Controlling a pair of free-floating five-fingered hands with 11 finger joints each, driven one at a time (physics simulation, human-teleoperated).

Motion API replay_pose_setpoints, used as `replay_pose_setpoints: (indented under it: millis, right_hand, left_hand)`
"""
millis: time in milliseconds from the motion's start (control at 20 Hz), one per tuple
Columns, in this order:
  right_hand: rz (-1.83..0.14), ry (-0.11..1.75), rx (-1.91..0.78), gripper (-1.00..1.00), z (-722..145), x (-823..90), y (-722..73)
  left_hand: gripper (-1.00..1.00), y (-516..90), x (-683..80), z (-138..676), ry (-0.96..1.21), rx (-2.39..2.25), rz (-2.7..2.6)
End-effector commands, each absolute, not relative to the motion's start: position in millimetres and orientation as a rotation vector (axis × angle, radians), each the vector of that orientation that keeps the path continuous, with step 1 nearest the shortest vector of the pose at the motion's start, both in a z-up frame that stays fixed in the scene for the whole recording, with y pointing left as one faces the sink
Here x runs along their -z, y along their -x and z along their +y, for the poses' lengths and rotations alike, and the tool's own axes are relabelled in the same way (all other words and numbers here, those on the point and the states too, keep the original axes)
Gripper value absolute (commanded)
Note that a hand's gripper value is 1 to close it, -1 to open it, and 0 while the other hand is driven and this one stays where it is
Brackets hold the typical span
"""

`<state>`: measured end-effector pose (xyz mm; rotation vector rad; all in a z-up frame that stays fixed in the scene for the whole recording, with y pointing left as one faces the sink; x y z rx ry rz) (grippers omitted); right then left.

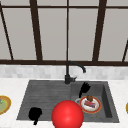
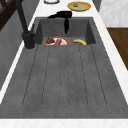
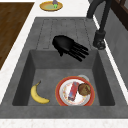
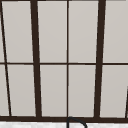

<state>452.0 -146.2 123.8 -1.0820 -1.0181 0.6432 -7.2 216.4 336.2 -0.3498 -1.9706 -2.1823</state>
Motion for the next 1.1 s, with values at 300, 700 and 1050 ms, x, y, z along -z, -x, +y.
replay_pose_setpoints:
  millis: [300,700,1050]
  right_hand:
    - [-1.158,1.096,-0.859,-1.0,-146,-173,-426]
    - [-1.294,1.056,-0.981,-1.0,-146,-212,-407]
    - [-1.409,1.01,-1.096,-1.0,-146,-247,-391]
  left_hand:
    - [0.0,7,-336,216,0.35,2.182,-1.971]
    - [0.0,7,-336,216,0.35,2.182,-1.971]
    - [0.0,7,-336,216,0.35,2.182,-1.971]
